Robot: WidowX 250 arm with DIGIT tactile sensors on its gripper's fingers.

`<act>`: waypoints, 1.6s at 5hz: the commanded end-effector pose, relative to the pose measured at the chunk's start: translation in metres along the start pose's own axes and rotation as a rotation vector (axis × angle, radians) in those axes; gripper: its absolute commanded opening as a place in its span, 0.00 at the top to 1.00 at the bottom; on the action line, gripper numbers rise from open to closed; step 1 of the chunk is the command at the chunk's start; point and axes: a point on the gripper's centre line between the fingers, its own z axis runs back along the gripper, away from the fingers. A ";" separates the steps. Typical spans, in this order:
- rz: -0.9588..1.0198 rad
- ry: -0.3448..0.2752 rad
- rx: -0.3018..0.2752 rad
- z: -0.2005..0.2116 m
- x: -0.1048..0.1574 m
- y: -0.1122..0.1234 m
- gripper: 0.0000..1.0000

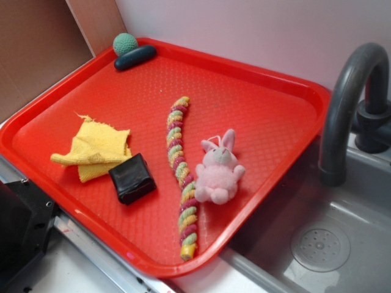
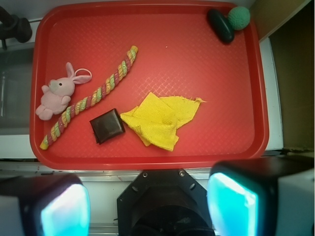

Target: Grab the multicolored rope.

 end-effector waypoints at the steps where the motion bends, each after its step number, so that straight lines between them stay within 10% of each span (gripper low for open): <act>1: 0.488 -0.038 -0.032 -0.030 0.021 -0.014 0.00; 3: 0.628 -0.108 -0.111 -0.078 0.076 -0.026 0.00; 7: 0.679 -0.149 0.142 -0.186 0.136 -0.050 0.00; 8: 0.600 -0.128 0.082 -0.211 0.137 -0.046 0.00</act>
